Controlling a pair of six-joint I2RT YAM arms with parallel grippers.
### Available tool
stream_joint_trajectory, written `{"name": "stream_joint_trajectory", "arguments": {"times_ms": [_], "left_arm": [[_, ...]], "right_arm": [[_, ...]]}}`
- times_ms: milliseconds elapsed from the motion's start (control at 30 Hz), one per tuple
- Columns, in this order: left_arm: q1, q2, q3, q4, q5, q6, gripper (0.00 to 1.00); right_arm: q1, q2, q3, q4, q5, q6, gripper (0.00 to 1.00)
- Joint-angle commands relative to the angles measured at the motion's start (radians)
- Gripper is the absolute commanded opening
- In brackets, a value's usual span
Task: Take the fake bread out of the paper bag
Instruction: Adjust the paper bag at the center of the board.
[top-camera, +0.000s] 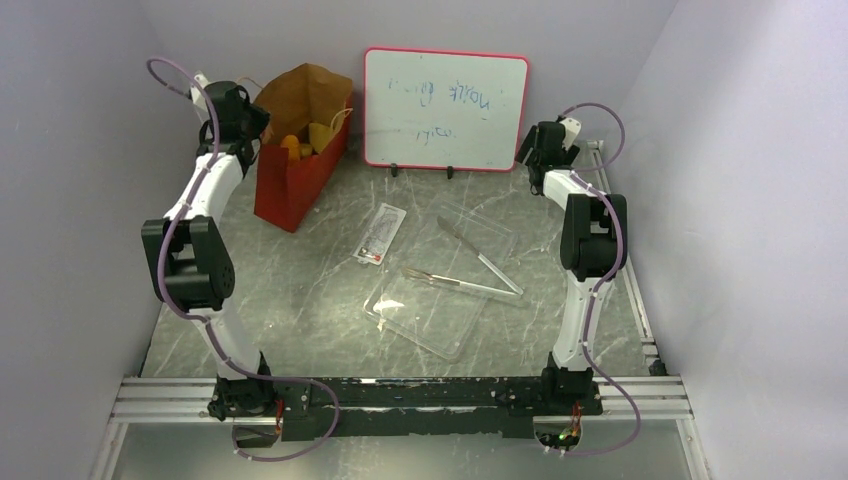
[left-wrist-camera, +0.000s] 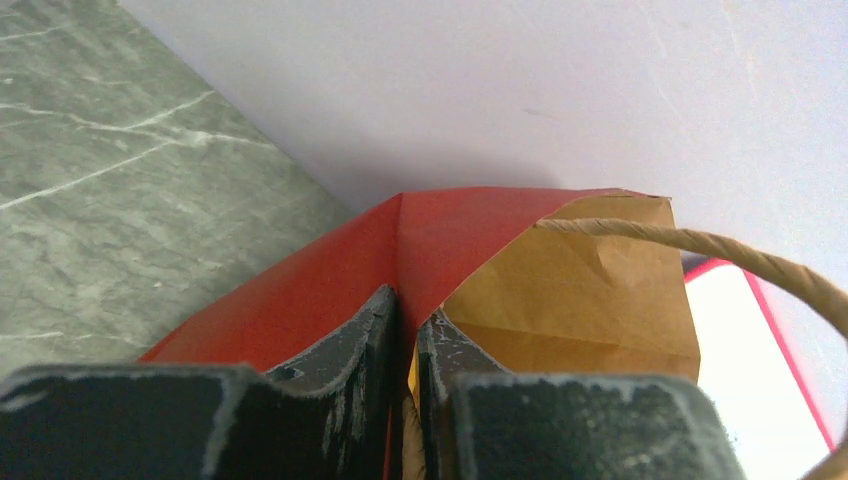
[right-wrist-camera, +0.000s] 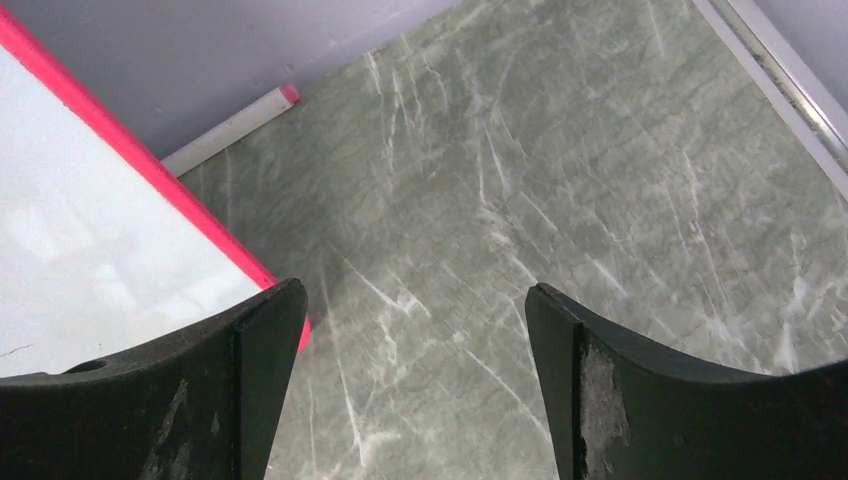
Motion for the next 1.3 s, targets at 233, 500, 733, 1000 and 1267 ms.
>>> {"name": "stream_joint_trajectory", "arguments": {"times_ms": [233,500,733,1000,1267], "left_arm": [[0.091,-0.057,-0.029,-0.058,-0.048,-0.032,0.60],[0.091,-0.130,-0.032,-0.077,-0.111,0.045,0.70],[0.075,-0.289,-0.090,-0.067,-0.233,0.131,0.72],[0.053,-0.359,-0.127,-0.060,-0.300,0.224,0.79],[0.058,-0.329,-0.199,-0.023,-0.225,0.216,0.62]], "right_arm": [[-0.007,-0.025,-0.030,0.046,-0.028,-0.001,0.81],[-0.005,-0.044,-0.048,0.047,-0.031,0.001,0.81],[-0.005,-0.075,-0.077,0.053,-0.034,0.008,0.81],[0.003,-0.110,-0.098,0.046,-0.039,0.005,0.81],[0.010,-0.127,-0.117,0.056,-0.034,-0.006,0.82]]}}
